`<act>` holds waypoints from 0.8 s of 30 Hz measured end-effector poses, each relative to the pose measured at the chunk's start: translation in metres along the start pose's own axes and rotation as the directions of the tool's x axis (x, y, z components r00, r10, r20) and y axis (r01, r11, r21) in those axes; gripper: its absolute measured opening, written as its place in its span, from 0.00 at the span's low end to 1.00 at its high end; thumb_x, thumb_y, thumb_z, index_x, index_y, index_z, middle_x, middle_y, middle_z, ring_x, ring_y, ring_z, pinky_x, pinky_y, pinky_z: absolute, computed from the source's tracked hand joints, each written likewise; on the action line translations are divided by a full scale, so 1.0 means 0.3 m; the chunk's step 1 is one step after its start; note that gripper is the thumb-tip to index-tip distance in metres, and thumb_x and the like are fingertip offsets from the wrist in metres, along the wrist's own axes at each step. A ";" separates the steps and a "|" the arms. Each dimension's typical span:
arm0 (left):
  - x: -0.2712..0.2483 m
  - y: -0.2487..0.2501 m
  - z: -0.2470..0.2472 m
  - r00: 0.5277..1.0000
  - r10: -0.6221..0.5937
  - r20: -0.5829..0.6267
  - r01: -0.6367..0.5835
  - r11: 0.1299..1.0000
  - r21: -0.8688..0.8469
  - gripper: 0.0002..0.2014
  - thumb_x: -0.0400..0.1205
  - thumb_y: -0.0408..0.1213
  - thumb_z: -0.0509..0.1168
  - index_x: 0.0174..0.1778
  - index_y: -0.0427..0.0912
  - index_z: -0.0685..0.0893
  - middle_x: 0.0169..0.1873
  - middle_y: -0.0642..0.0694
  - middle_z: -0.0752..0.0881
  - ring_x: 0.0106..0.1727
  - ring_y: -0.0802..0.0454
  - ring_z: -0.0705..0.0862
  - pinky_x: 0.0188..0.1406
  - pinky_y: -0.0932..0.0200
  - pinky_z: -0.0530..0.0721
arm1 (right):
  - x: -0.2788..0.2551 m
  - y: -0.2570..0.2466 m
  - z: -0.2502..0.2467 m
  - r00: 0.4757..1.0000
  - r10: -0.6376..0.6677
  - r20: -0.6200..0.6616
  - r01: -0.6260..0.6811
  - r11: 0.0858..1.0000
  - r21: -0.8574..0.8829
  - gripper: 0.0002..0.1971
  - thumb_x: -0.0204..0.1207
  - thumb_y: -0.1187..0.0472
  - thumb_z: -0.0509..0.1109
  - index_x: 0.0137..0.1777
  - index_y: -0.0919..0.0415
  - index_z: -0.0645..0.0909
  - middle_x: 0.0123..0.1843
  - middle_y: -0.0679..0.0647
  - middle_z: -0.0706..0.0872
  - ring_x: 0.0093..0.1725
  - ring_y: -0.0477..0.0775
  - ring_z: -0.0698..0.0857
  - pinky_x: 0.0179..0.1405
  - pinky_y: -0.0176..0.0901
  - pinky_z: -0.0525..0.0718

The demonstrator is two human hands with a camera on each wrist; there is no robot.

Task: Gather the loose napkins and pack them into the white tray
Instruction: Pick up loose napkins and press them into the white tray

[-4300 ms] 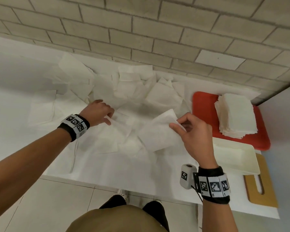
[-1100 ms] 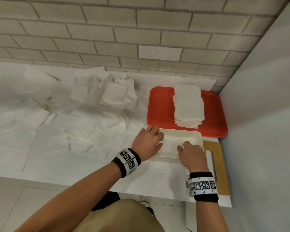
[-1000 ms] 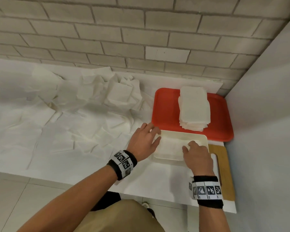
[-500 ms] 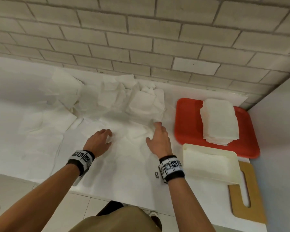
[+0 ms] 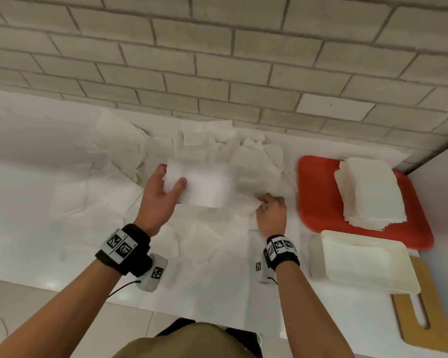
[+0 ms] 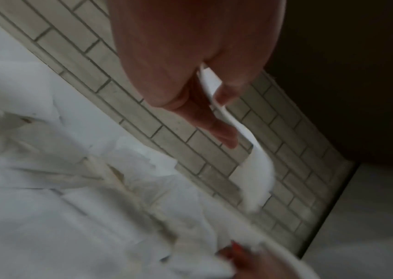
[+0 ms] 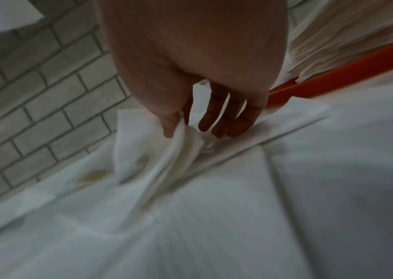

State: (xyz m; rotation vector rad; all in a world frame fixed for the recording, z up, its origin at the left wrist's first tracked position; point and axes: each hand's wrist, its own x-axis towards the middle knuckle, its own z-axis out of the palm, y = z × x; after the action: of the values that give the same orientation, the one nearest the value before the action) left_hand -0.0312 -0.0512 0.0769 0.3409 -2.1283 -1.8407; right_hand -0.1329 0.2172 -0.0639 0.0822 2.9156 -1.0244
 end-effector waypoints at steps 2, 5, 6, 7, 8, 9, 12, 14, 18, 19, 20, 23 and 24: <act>0.006 -0.105 -0.026 0.993 -0.104 0.056 0.100 0.993 0.070 0.08 0.89 0.35 0.73 0.57 0.41 0.79 0.46 0.53 0.93 0.45 0.53 0.93 0.45 0.55 0.91 | 0.001 -0.038 -0.038 0.996 -0.024 -0.083 0.031 0.997 0.073 0.13 0.83 0.69 0.71 0.63 0.59 0.91 0.64 0.62 0.84 0.58 0.68 0.89 0.60 0.50 0.86; -0.019 -0.257 -0.054 0.942 -0.308 0.135 0.277 0.938 0.207 0.18 0.85 0.36 0.77 0.64 0.41 0.76 0.53 0.44 0.93 0.46 0.46 0.96 0.41 0.54 0.95 | 0.012 -0.111 -0.131 0.979 -0.104 -0.178 0.127 0.984 0.124 0.06 0.85 0.62 0.76 0.51 0.65 0.87 0.52 0.63 0.89 0.48 0.67 0.89 0.44 0.43 0.71; -0.033 -0.297 -0.056 0.920 -0.347 0.181 0.305 0.926 0.221 0.21 0.85 0.34 0.77 0.67 0.42 0.73 0.55 0.41 0.92 0.43 0.46 0.96 0.39 0.52 0.95 | 0.013 -0.140 -0.176 0.976 -0.131 -0.175 0.155 0.979 0.130 0.08 0.85 0.60 0.77 0.49 0.64 0.85 0.48 0.61 0.91 0.45 0.65 0.89 0.41 0.44 0.69; -0.047 -0.328 -0.057 0.909 -0.354 0.221 0.297 0.921 0.252 0.25 0.84 0.33 0.78 0.70 0.44 0.71 0.55 0.40 0.91 0.40 0.50 0.96 0.37 0.54 0.95 | 0.011 -0.173 -0.225 0.976 -0.153 -0.155 0.174 0.976 0.128 0.08 0.85 0.58 0.77 0.49 0.62 0.83 0.45 0.57 0.91 0.43 0.62 0.89 0.39 0.46 0.71; -0.062 -0.355 -0.060 0.908 -0.343 0.239 0.266 0.915 0.302 0.28 0.84 0.32 0.78 0.73 0.47 0.70 0.54 0.41 0.90 0.38 0.54 0.95 0.34 0.60 0.93 | 0.006 -0.202 -0.275 0.975 -0.177 -0.131 0.194 0.972 0.133 0.07 0.86 0.57 0.76 0.51 0.58 0.82 0.43 0.52 0.92 0.40 0.59 0.89 0.38 0.48 0.75; -0.073 -0.372 -0.064 0.913 -0.324 0.246 0.227 0.908 0.351 0.31 0.83 0.32 0.79 0.76 0.51 0.69 0.52 0.43 0.89 0.36 0.56 0.94 0.34 0.65 0.91 | -0.002 -0.233 -0.324 0.974 -0.199 -0.107 0.216 0.961 0.171 0.05 0.86 0.58 0.75 0.53 0.54 0.81 0.42 0.49 0.92 0.39 0.57 0.89 0.37 0.49 0.79; -0.094 -0.391 -0.066 0.936 -0.269 0.228 0.178 0.919 0.351 0.34 0.81 0.34 0.81 0.75 0.59 0.69 0.54 0.48 0.89 0.40 0.53 0.94 0.39 0.66 0.90 | -0.047 -0.330 -0.439 0.973 -0.231 -0.025 0.217 0.869 0.444 0.11 0.85 0.64 0.73 0.59 0.45 0.83 0.40 0.57 0.93 0.38 0.62 0.88 0.35 0.51 0.81; -0.101 -0.386 -0.059 0.929 -0.267 0.255 0.184 0.934 0.306 0.24 0.82 0.33 0.80 0.68 0.53 0.77 0.55 0.48 0.88 0.46 0.56 0.92 0.38 0.66 0.91 | -0.067 -0.363 -0.466 0.976 -0.218 0.002 0.178 0.804 0.567 0.07 0.87 0.62 0.75 0.54 0.46 0.83 0.38 0.59 0.92 0.35 0.58 0.86 0.32 0.46 0.78; -0.093 -0.434 -0.078 0.925 -0.234 0.300 0.096 0.907 0.409 0.04 0.86 0.38 0.77 0.51 0.54 0.93 0.53 0.60 0.93 0.57 0.63 0.90 0.59 0.68 0.85 | -0.032 -0.242 -0.366 0.990 -0.112 0.082 0.070 0.913 0.403 0.11 0.85 0.49 0.80 0.48 0.49 0.79 0.34 0.53 0.92 0.29 0.50 0.83 0.31 0.45 0.79; -0.094 -0.449 -0.086 0.925 -0.230 0.301 0.088 0.903 0.422 0.05 0.86 0.38 0.76 0.51 0.55 0.94 0.52 0.63 0.94 0.58 0.66 0.89 0.66 0.67 0.82 | -0.025 -0.191 -0.324 0.989 -0.076 0.130 0.029 0.943 0.330 0.12 0.84 0.47 0.80 0.48 0.49 0.79 0.35 0.53 0.92 0.30 0.51 0.84 0.33 0.48 0.81; -0.095 -0.460 -0.092 0.924 -0.239 0.299 0.095 0.900 0.426 0.05 0.86 0.38 0.76 0.50 0.55 0.94 0.52 0.66 0.93 0.58 0.68 0.89 0.69 0.67 0.81 | -0.024 -0.142 -0.283 0.983 -0.041 0.179 -0.006 0.966 0.258 0.14 0.83 0.47 0.80 0.46 0.50 0.79 0.37 0.53 0.93 0.34 0.52 0.86 0.38 0.50 0.83; -0.093 -0.480 -0.113 0.912 -0.258 0.318 0.099 0.893 0.438 0.09 0.88 0.35 0.73 0.51 0.56 0.95 0.54 0.67 0.93 0.61 0.69 0.88 0.73 0.66 0.78 | -0.059 -0.062 -0.210 0.982 -0.005 0.188 -0.022 0.990 0.139 0.14 0.82 0.53 0.83 0.44 0.56 0.80 0.45 0.51 0.91 0.48 0.53 0.92 0.49 0.45 0.81; -0.093 -0.478 -0.120 0.906 -0.269 0.328 0.104 0.891 0.442 0.12 0.88 0.33 0.71 0.52 0.57 0.95 0.56 0.66 0.93 0.63 0.69 0.87 0.73 0.65 0.77 | -0.079 -0.066 -0.213 0.989 -0.013 0.149 -0.012 0.987 0.162 0.13 0.82 0.56 0.83 0.45 0.57 0.80 0.44 0.49 0.90 0.47 0.49 0.91 0.49 0.45 0.82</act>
State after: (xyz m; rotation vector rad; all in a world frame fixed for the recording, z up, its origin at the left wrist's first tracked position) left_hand 0.0053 -0.0951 -0.0623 0.3124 -2.8644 -1.6369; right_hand -0.1124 0.2410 -0.0003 0.0103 2.6954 -1.2103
